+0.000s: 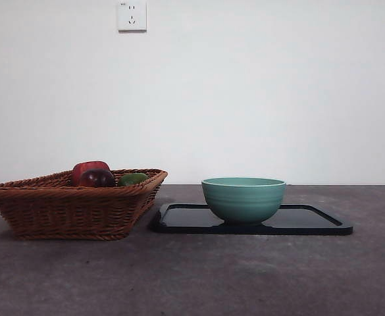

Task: Pick up the wifruite, put it on the bowl, pick up the plate, put it on desk

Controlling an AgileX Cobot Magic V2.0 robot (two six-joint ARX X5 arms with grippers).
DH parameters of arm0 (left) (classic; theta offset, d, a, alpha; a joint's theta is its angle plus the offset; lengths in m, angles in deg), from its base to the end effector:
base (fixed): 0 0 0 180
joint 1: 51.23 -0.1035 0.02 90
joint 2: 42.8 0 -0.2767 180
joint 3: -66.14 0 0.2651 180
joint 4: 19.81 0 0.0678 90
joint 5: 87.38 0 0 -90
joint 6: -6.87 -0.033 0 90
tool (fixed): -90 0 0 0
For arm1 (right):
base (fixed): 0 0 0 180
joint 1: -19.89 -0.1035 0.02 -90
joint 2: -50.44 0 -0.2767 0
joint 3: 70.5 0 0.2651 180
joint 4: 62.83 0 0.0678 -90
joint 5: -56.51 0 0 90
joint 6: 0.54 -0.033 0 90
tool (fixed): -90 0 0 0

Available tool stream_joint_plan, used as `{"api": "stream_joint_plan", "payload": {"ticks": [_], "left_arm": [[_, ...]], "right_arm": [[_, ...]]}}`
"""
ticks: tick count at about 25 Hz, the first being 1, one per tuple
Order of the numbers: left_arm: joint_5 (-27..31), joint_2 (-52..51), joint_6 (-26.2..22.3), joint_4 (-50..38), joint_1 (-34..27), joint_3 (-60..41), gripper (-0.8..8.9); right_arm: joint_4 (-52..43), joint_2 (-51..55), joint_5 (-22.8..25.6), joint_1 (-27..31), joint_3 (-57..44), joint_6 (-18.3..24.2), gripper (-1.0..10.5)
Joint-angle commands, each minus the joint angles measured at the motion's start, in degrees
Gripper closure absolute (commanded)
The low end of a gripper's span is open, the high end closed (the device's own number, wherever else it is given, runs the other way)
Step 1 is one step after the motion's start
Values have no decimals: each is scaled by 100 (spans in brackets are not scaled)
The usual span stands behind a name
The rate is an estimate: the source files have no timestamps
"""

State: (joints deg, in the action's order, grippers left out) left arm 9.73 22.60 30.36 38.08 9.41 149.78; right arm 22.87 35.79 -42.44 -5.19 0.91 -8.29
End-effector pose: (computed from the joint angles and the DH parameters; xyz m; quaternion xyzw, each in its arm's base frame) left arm 0.1183 -0.2020 0.3739 0.0141 0.3619 -0.3575 0.8608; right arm -0.0153 -0.0015 0.3466 0.0276 0.2660 0.2660 0.9261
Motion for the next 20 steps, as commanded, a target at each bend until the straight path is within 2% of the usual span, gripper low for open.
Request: {"api": "stream_joint_plan", "payload": {"ticks": [1, 5, 15, 20], "left_arm": [[-120, 704, 20, 48, -44, 570, 253], [-568, 2028, 15, 627, -354, 1668, 253], [-586, 4771, -280, 2035, -1102, 4295, 253], [-584, 5989, -448, 2124, -1384, 5630, 253]], "right_arm": [[-63, -7, -4, -28, 57, -42, 390], [-61, -7, -4, -28, 57, -42, 390], [-61, -7, -4, -28, 61, -42, 390], [-61, -7, -7, -28, 61, -42, 390]]}}
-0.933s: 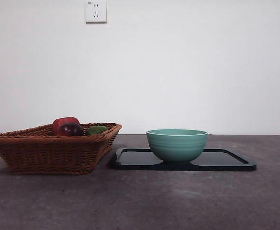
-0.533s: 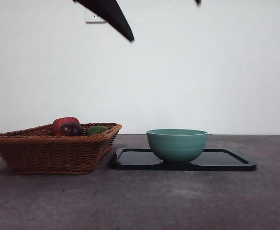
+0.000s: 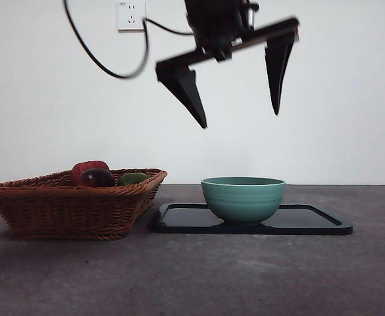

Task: Pick up the wifruite, put it on the bowl, pick up the plate, put it on desk

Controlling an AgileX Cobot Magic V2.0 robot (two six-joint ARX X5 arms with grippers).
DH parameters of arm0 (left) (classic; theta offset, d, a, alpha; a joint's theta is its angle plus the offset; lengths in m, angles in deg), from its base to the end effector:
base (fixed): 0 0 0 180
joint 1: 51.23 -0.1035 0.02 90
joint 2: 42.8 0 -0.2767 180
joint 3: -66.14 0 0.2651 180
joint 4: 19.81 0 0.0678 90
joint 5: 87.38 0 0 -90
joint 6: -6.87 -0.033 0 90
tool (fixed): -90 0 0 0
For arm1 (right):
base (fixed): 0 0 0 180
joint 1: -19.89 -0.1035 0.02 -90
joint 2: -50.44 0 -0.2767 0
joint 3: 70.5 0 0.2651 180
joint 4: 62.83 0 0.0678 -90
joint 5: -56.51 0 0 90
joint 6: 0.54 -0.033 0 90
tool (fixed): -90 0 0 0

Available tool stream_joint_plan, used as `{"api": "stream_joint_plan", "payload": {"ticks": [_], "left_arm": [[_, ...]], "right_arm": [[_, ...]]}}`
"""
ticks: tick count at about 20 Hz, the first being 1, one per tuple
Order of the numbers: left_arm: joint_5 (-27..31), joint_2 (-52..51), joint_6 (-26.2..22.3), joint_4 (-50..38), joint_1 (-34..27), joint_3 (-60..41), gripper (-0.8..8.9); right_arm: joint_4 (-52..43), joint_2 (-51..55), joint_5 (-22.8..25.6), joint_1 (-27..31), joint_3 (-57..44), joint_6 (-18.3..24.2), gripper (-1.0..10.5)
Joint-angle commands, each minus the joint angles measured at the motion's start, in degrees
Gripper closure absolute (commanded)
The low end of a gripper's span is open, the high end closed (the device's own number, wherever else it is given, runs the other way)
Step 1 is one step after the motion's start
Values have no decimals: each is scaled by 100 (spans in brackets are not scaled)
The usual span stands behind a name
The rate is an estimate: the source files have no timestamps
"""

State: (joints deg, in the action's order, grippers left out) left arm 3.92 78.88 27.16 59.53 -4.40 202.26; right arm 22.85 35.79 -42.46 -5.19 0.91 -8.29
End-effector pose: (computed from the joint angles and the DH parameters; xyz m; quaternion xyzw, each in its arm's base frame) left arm 0.3185 -0.3385 0.3138 0.0783 0.5398 -0.2351 0.8045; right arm -0.0153 -0.0015 0.3467 0.0277 0.2658 0.2662 0.9261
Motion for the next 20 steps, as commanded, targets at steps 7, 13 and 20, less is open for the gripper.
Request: {"api": "stream_joint_plan", "payload": {"ticks": [7, 13, 20], "left_arm": [[37, 1152, -356, -570, -223, 793, 256], [37, 1432, -407, -798, -236, 793, 256], [302, 1646, -557, -931, -254, 793, 263]], "right_arm": [[-57, -7, -4, -28, 61, -42, 390], [-57, -7, -2, -28, 61, -42, 390], [-57, -7, -2, -28, 61, -39, 390]]}}
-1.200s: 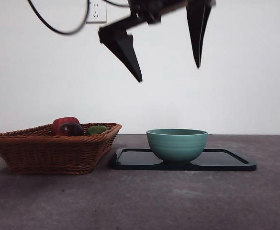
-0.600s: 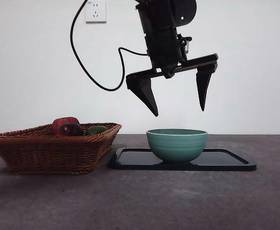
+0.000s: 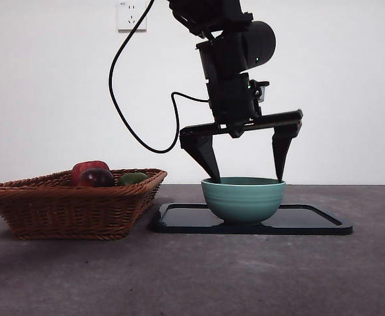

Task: Pick up the wifruite, put it on the bowl, pick up the plate, put it on desk

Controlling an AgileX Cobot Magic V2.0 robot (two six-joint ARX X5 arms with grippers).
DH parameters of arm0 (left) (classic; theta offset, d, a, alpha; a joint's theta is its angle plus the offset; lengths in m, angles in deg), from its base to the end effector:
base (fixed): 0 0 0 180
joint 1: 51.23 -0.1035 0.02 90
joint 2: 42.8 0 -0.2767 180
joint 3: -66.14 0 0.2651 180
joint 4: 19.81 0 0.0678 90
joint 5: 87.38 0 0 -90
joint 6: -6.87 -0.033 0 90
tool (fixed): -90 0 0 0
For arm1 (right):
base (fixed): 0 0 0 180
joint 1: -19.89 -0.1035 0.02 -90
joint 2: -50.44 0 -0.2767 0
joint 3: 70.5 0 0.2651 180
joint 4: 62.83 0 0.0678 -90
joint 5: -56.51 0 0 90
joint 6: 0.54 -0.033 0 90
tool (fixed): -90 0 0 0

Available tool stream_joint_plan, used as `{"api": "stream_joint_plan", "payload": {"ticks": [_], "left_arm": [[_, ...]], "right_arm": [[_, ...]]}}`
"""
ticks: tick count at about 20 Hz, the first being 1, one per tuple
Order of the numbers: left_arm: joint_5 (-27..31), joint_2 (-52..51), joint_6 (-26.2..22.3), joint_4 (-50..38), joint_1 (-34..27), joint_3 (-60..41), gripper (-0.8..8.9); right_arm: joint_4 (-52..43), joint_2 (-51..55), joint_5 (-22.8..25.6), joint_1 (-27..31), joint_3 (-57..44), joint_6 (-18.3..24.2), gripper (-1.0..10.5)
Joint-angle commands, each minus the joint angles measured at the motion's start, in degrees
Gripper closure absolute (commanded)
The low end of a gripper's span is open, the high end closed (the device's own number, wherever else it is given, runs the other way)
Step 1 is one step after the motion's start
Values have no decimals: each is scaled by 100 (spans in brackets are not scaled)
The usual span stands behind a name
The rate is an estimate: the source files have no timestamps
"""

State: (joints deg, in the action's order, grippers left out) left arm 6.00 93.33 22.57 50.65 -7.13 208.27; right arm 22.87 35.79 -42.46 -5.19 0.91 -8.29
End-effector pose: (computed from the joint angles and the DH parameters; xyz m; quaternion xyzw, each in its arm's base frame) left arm 0.3795 -0.3650 0.2321 0.1044 0.5238 -0.2249 0.8150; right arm -0.0153 -0.0015 0.3466 0.0276 0.2660 0.2661 0.9261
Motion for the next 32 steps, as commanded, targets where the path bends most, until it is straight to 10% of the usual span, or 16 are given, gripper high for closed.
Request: {"api": "stream_joint_plan", "payload": {"ticks": [1, 6, 15, 26, 32], "left_arm": [[94, 212, -122, -42, 15, 192, 264], [87, 372, -114, 0, 22, 192, 268], [90, 525, -116, -7, 26, 192, 598], [87, 516, -468, 2667, 37, 2844, 597], [7, -74, -605, 2771, 321, 2837, 597]], "right_arm": [[-59, -7, -2, -28, 61, -39, 390], [-59, -7, -2, -28, 61, -39, 390], [-59, -7, -2, -28, 61, -39, 390], [-61, -7, -2, -28, 61, -42, 390], [-61, -7, -2, -28, 61, -44, 390]]}}
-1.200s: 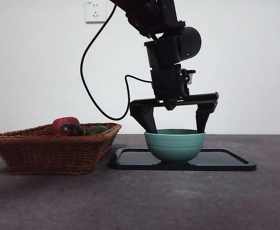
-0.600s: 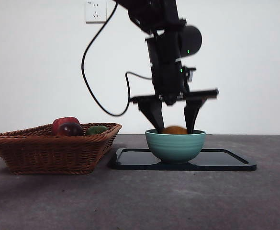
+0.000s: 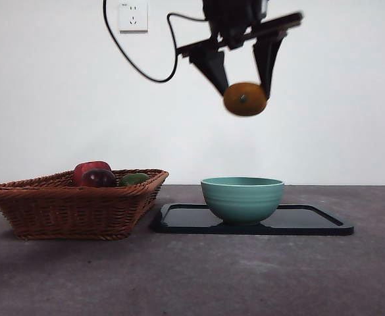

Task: Pick up the wifruite, put it on the bowl, pick up the plate, put it on desk

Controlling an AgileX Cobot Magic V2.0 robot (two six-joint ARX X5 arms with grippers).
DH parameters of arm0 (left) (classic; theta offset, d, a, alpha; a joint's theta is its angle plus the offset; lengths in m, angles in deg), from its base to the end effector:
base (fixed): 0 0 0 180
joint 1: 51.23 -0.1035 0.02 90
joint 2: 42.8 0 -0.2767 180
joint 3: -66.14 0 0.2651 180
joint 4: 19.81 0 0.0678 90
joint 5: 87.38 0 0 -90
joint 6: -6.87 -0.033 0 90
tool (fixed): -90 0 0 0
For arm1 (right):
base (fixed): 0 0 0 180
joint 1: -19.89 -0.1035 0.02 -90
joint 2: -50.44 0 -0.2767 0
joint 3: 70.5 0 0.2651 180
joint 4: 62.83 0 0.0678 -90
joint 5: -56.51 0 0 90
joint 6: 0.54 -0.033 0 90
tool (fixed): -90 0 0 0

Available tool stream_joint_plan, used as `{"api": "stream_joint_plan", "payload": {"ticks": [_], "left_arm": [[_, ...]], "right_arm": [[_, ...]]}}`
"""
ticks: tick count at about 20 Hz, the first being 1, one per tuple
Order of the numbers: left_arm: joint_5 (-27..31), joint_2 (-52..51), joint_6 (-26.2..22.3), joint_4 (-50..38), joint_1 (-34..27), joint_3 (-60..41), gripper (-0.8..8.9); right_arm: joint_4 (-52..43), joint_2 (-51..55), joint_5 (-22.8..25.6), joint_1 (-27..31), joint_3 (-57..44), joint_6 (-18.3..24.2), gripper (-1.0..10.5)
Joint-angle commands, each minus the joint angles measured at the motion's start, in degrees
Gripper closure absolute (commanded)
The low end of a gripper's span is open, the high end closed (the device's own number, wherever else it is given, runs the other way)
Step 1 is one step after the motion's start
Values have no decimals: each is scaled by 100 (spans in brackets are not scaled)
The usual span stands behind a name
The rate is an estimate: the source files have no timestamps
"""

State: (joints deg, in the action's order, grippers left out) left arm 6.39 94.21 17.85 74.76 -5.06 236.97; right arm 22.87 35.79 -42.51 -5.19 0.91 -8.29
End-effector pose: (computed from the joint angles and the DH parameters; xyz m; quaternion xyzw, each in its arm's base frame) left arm 0.3422 -0.3533 0.3518 0.1355 0.4861 -0.2667 0.8211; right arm -0.0154 -0.0015 0.3466 0.0277 0.2660 0.2665 0.9260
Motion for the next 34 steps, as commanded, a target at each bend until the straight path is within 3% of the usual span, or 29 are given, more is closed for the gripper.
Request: {"api": "stream_joint_plan", "payload": {"ticks": [1, 4, 12, 21, 29, 34], "left_arm": [[-33, -260, -133, 361, 140, -94, 597], [-33, -640, -136, 365, 153, -592, 597], [-26, -2194, -105, 363, 4, -3165, 597], [286, -3899, 66, 339, -702, -5351, 597], [479, -4750, 203, -1666, -1272, -7357, 597], [544, -4730, 216, -3560, -1821, -8664, 597]], "right_arm": [[-61, -7, 2, -28, 61, -42, 390], [-61, -7, 0, -28, 61, -42, 390], [-61, -7, 0, -28, 61, -44, 390], [-61, -7, 2, -28, 61, -42, 390], [-61, -7, 0, -28, 61, -63, 390], [-63, -7, -4, -28, 61, -107, 390]]}}
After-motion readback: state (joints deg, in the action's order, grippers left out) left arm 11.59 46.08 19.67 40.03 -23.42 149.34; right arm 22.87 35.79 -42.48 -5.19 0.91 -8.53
